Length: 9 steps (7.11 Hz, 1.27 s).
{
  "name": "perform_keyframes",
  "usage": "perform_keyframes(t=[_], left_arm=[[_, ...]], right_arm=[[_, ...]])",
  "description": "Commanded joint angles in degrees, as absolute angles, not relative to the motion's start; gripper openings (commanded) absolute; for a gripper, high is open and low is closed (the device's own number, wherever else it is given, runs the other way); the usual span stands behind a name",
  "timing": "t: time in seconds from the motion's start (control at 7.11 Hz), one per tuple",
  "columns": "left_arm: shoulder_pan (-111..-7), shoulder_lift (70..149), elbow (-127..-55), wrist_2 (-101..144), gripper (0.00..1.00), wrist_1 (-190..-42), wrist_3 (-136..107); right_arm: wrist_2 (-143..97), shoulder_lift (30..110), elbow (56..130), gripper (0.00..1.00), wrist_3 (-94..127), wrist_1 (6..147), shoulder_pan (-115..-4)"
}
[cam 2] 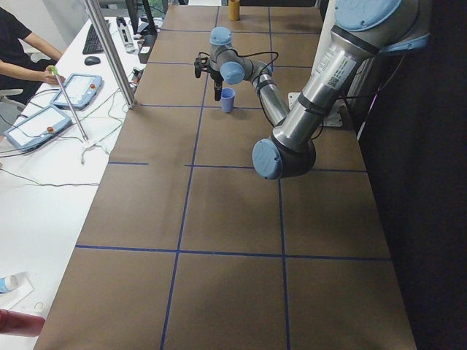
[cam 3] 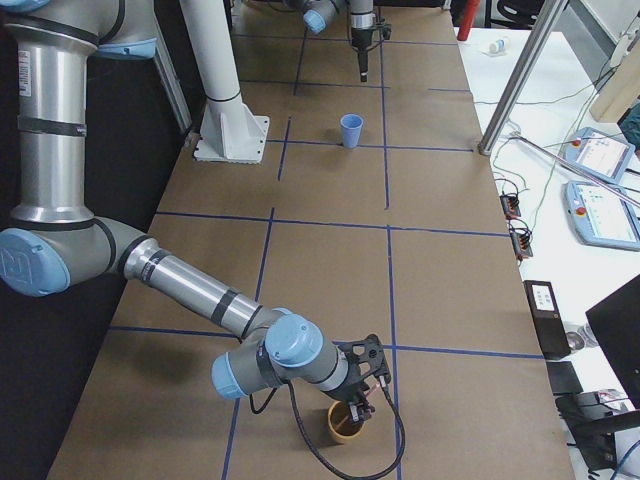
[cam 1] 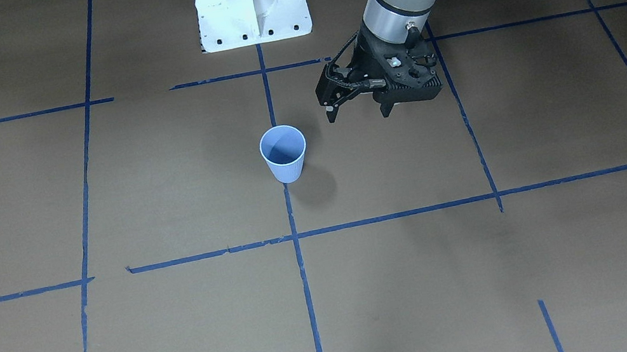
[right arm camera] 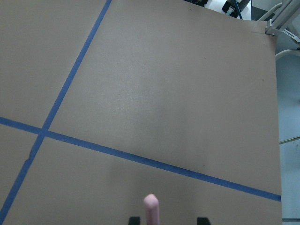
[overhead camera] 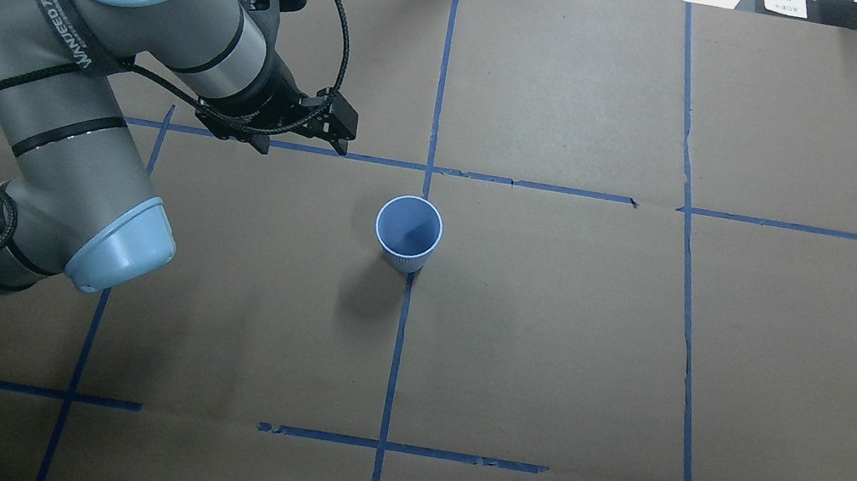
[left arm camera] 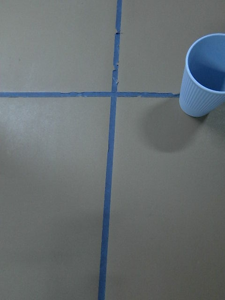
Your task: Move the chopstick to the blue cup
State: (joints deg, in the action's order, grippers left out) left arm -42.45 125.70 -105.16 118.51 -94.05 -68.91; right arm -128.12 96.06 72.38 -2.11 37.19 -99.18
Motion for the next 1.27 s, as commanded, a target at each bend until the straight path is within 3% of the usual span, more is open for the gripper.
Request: perform_keyframes(t=[0.0,0.14,0.28,0.42,1.12], left_arm=[[-42.45,125.60,-105.21,118.48,1.00,-94.04,-68.91],[-42.45,125.60,-105.21,118.48,1.00,-94.04,-68.91],[-42.45,125.60,-105.29,118.39,1.00,-94.04,-68.91],[-42.45,125.51,-105.29,118.30,1.00,-94.04,-68.91],[-42.36,124.11,-105.64,118.39,1.00,-94.22,-68.91]], right_arm=[[-128.14,95.98,72.33,0.50,-2.20,37.18,-99.23],[-128.14,96.06,72.25,0.41,-2.11,37.18,-99.23],[-128.14,96.06,72.33,0.15,-2.11,37.18,-99.23],[-128.41,96.06,72.86,0.00,-2.11,37.18,-99.23],[-128.50,96.15,79.44,0.00,-2.11,37.26,-101.06]])
